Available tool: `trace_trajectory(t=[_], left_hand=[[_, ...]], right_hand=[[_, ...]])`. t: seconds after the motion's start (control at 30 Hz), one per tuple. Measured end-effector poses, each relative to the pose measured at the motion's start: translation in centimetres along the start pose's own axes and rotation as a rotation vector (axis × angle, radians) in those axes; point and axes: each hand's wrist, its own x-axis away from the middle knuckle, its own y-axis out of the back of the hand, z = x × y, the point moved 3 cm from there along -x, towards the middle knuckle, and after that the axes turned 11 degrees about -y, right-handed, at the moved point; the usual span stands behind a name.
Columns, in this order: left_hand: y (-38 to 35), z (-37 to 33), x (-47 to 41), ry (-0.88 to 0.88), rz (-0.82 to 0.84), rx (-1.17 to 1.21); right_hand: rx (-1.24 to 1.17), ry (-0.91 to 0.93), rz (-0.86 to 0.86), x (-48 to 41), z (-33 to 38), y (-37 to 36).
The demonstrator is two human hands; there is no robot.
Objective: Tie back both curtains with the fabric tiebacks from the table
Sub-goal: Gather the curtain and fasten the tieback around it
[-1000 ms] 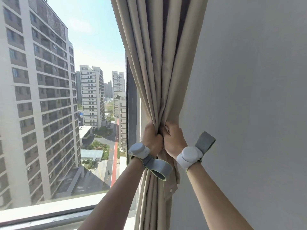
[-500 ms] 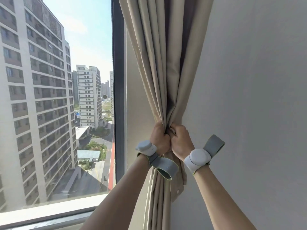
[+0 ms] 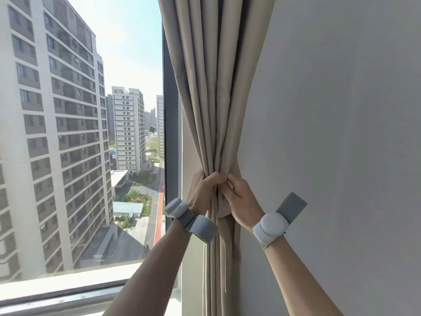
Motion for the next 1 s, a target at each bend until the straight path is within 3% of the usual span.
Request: trace_trajectory(t=[0.37,0.5,0.6,0.73,0.9,1.0], left_hand=[[-1.8,-2.3,-0.1,-0.125,-0.160,-0.431],[-1.5,-1.9,-0.2,-0.150,-0.175,-0.446],[-0.8,-2.1,-0.5,-0.144,-0.176,-0.464],[-0.2,-1.7,-0.7,-0.107,-0.136,-0.491],[0.4,-1.7,-0.2,-0.145,-0.123,-0.490],[0.7,-2.0,0.5,-0.286,-0.087,-0.443]], right_hand=[[0.080,-0.023,0.062,1.1,-0.5,0.1],[0.368,0.044,-0.105,1.6,0.0,1.2],[0.567,-0.072,-0.172,1.2,-0.7,2.5],[0.647,-0.247,-0.194,0.8,-1.1,3.4],[0.671,-0.222,-0.230,0.6,-0.6,3.4],[0.684,-0.215,-0.305,0.2,-0.3,3.3]])
